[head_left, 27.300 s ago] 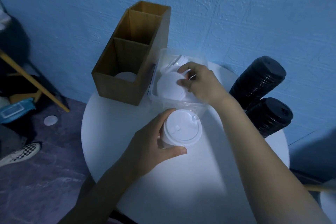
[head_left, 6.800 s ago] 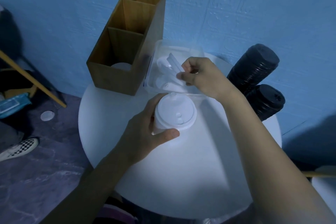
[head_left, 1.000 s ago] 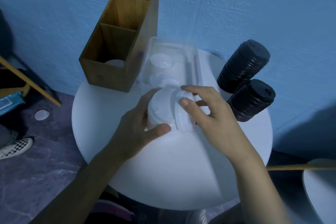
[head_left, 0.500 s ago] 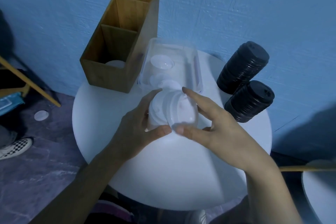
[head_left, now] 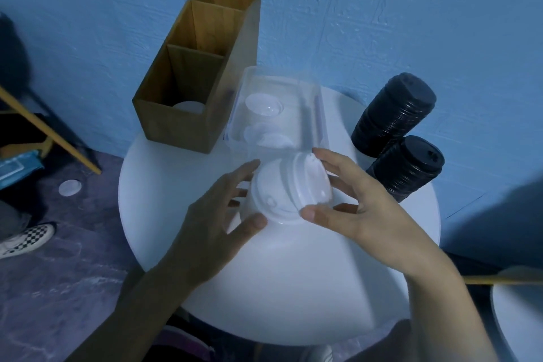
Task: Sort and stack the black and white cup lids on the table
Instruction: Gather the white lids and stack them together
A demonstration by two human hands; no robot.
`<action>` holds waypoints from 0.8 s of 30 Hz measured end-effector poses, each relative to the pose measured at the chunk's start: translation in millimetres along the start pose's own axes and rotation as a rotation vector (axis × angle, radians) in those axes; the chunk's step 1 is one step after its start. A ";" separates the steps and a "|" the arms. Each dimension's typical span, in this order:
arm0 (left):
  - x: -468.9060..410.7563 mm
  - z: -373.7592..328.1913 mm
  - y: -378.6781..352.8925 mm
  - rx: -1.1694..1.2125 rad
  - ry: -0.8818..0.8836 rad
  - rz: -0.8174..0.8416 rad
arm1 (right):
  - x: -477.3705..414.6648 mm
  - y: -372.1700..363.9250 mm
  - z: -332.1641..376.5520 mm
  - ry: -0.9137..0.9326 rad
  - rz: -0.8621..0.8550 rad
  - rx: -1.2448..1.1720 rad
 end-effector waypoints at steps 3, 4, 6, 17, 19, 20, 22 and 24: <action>2.2 3.9 0.0 -0.014 0.025 0.010 | 2.3 10.5 -1.1 -0.001 -0.035 -0.038; 2.3 4.5 -0.6 -0.001 0.027 0.020 | 3.5 13.0 -1.3 0.000 -0.047 -0.044; 0.2 4.6 -3.7 0.023 0.035 0.053 | 6.2 14.8 -0.1 0.004 -0.058 -0.056; -3.7 2.1 -17.1 0.130 0.056 0.103 | 2.2 1.0 7.8 0.028 0.011 0.105; -1.8 3.8 -18.0 0.132 0.057 0.079 | -3.2 -3.3 12.7 0.061 0.033 0.158; -1.4 4.9 -17.3 0.133 0.063 0.069 | -5.9 -5.5 15.7 0.079 0.043 0.190; -1.1 7.8 -15.5 0.143 0.077 0.056 | -10.8 -10.0 19.6 0.103 0.059 0.250; -1.3 10.8 -14.7 0.168 0.089 0.052 | -14.5 -13.0 19.8 0.117 0.063 0.290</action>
Point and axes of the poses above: each hand's wrist, its own x-axis away from the middle knuckle, its own y-axis out of the back of the hand, z = x × y, the point moved 9 cm from there along -x, towards the middle knuckle, and after that the axes turned 2 degrees about x, right-handed, at the moved point
